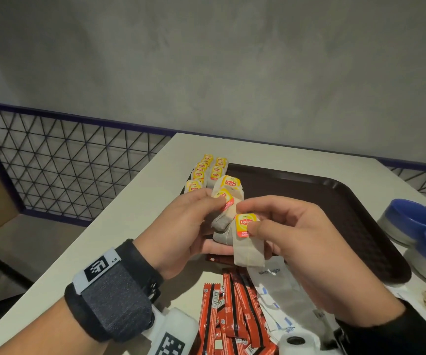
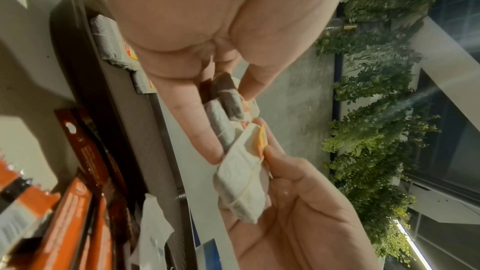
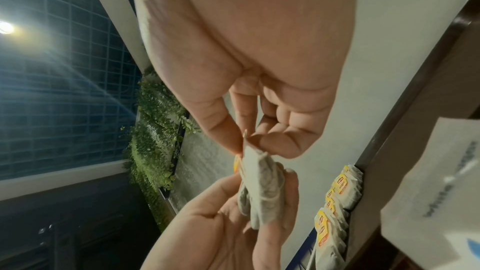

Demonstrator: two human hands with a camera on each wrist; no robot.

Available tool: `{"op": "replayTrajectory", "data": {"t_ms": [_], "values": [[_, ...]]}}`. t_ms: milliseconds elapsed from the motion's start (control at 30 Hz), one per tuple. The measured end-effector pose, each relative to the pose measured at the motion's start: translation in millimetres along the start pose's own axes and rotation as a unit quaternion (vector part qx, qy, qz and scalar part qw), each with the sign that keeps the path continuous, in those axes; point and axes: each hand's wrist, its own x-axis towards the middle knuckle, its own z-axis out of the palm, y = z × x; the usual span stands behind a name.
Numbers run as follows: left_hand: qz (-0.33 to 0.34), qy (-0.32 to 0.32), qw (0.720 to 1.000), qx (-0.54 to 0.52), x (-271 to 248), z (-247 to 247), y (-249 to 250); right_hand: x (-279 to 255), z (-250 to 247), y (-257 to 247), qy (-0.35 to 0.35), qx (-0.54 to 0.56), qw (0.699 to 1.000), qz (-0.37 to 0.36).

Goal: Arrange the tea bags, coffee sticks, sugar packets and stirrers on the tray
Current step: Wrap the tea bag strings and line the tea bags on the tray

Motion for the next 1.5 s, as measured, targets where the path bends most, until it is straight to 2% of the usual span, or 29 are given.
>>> {"op": "replayTrajectory", "data": {"t_ms": [233,433,500,633,733,833,900,1033,1300,1367,1433,1467,1500], "values": [[0.003,0.021,1.000,0.015,1,-1,1,2,-7,-1,0.060,0.049,0.997,0.010],[0.059,0.077,0.995,-0.015,1,-16,25,7,-16,-15,0.087,0.113,0.989,0.027],[0.076,0.112,0.990,-0.042,3,-28,34,18,-17,-25,0.064,0.071,0.994,0.043],[0.082,0.176,0.975,-0.106,10,-54,40,65,-10,-47,-0.025,-0.104,0.992,0.063],[0.067,0.206,0.967,-0.132,13,-66,40,110,3,-42,-0.074,-0.253,0.961,0.089],[0.053,0.211,0.965,-0.145,16,-74,38,151,12,-21,-0.105,-0.326,0.930,0.130],[0.051,0.212,0.964,-0.153,18,-78,36,174,16,-8,-0.103,-0.337,0.922,0.161],[0.051,0.208,0.963,-0.162,22,-82,36,205,23,12,-0.059,-0.313,0.924,0.210],[0.019,0.179,0.972,-0.149,24,-74,30,224,30,24,-0.005,-0.273,0.936,0.223],[0.016,0.172,0.975,-0.141,25,-71,28,223,27,21,0.000,-0.328,0.922,0.205],[0.018,0.166,0.977,-0.135,24,-69,26,218,22,12,0.010,-0.401,0.903,0.157],[0.019,0.164,0.978,-0.130,24,-68,26,213,19,6,0.022,-0.414,0.902,0.124],[0.020,0.162,0.979,-0.123,24,-67,25,205,19,-2,0.032,-0.396,0.913,0.093]]}}
